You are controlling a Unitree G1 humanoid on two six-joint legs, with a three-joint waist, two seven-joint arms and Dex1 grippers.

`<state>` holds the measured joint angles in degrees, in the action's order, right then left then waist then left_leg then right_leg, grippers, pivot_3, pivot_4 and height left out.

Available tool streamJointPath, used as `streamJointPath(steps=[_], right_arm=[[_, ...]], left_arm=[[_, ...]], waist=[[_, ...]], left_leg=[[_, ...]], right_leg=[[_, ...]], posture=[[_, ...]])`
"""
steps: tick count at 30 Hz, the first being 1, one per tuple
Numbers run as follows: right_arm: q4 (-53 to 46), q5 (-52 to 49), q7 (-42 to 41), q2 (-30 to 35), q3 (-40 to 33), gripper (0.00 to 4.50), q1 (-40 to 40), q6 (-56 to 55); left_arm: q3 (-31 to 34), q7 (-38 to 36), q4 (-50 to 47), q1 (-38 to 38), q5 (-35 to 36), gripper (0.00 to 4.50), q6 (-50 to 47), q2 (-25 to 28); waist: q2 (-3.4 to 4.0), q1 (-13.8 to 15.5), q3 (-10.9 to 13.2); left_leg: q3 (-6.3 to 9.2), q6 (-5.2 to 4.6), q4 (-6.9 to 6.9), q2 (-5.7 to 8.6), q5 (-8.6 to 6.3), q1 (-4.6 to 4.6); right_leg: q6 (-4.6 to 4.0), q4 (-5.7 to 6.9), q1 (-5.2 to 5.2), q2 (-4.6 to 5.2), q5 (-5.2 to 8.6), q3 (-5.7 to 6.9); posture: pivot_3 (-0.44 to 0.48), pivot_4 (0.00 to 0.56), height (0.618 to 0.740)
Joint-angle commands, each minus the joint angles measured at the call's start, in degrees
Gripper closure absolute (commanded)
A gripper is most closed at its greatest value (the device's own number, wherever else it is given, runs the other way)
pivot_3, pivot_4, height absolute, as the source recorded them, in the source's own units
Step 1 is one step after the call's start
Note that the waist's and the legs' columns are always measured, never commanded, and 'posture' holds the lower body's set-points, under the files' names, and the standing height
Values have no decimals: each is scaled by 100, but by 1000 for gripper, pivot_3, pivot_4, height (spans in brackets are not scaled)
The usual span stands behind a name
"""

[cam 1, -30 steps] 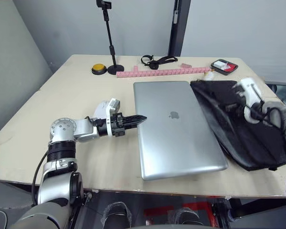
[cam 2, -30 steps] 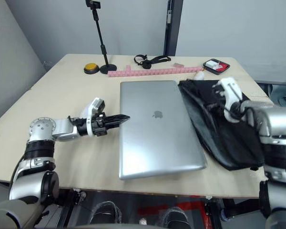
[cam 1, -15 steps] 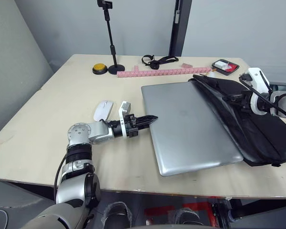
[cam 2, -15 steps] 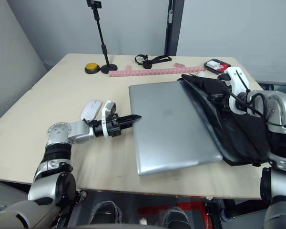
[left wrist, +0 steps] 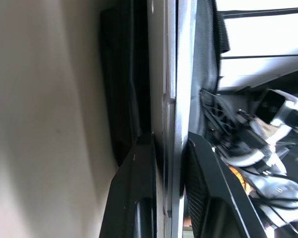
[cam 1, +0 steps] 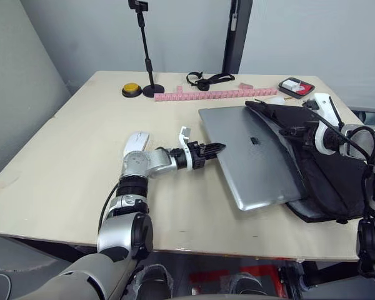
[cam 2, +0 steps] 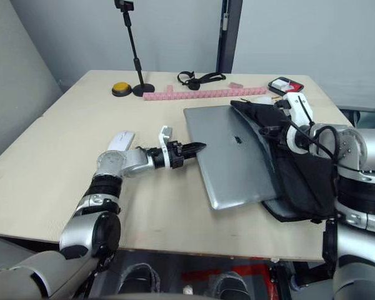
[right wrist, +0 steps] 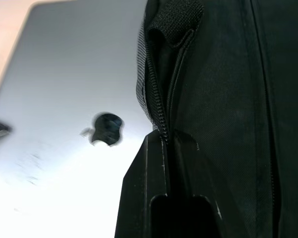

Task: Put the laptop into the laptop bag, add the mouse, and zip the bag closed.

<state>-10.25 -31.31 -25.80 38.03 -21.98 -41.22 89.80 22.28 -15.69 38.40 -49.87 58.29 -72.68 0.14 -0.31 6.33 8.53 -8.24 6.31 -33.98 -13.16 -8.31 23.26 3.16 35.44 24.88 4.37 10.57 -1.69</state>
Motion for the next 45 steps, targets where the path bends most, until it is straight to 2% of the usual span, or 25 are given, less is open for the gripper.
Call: streamJointPath(steps=[1, 13, 30, 40, 42, 45], right_arm=[[-526, -213, 164, -278, -351, 4470, -168, 264], [-605, -1210, 838, -753, -635, 4470, -210, 270], [-472, -2587, 2020, -874, -575, 4470, -257, 270], [-432, -3107, 2579, -904, -625, 4470, -213, 270], [-411, -3125, 2626, -887, -651, 4500, -176, 270], [-397, -3149, 2659, -853, -651, 4500, -148, 270]], left_arm=[[-152, -691, 81, -508, -39, 4204, 289, -303], [-247, -1393, 1067, -1219, -758, 4204, 1090, -832], [-231, -1829, 2537, -2083, -1519, 4204, 2818, -1583], [-309, -1976, 2777, -2183, -1741, 4204, 2949, -1764], [-300, -2033, 2755, -2156, -1749, 3219, 2859, -1727], [-328, -2068, 2732, -2126, -1804, 2188, 2784, -1673]], waist=[[3, 8, 2], [18, 54, 6], [32, 116, 11], [33, 172, 11], [33, 184, 11], [33, 211, 10]], left_leg=[[0, -9, 0, 0, 6, 0], [0, 1, 2, 3, 5, -2], [-1, 12, 10, 6, -1, 0], [0, 34, 11, 6, -14, 1], [0, 35, 12, 6, -14, 1], [0, 36, 12, 6, -15, 0]], right_leg=[[0, 0, 0, 0, 0, 0], [11, -2, -1, 4, -6, -2], [22, -14, -1, 6, -13, -2], [48, -16, -1, 6, -28, -1], [48, -17, -1, 6, -28, -1], [48, -17, -3, 6, -27, -1]], posture=[[0, 150, 739], [0, 150, 739], [0, 150, 739], [0, 150, 739], [0, 150, 739], [0, 150, 739]])
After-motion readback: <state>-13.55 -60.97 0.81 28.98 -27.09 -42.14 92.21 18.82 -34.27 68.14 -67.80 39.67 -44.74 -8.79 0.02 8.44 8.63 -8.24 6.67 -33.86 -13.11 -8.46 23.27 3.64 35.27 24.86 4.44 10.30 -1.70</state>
